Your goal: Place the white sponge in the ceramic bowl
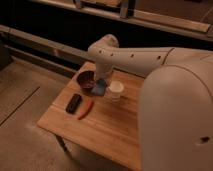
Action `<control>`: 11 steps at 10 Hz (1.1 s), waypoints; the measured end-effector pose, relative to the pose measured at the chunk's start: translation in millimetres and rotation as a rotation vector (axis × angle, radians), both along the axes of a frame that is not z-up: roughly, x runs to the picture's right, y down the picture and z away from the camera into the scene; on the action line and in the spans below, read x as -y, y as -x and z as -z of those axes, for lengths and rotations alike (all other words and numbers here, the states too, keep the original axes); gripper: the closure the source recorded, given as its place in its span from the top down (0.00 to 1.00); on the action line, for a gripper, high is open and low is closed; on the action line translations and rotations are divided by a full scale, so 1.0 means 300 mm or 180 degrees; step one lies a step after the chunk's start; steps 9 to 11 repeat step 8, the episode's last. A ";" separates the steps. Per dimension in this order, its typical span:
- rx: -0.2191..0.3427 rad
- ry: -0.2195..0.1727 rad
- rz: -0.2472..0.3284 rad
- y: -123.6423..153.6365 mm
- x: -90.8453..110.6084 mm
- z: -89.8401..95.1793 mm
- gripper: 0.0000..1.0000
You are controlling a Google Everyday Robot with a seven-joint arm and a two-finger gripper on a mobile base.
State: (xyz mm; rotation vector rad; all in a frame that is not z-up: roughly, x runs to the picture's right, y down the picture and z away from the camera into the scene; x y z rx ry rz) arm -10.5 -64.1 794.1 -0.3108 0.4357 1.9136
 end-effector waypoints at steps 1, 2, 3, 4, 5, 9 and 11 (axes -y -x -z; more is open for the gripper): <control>0.0000 -0.0019 0.0035 0.018 0.072 -0.020 0.00; -0.0012 -0.0019 0.0064 0.034 0.112 -0.033 0.00; -0.0013 -0.0018 0.0076 0.047 0.134 -0.039 0.00; -0.0023 -0.0021 0.0084 0.050 0.150 -0.043 0.00; -0.0028 -0.0021 0.0083 0.047 0.152 -0.042 0.00; -0.0043 -0.0025 0.0081 0.042 0.157 -0.047 0.00; -0.0043 -0.0025 0.0081 0.042 0.157 -0.047 0.00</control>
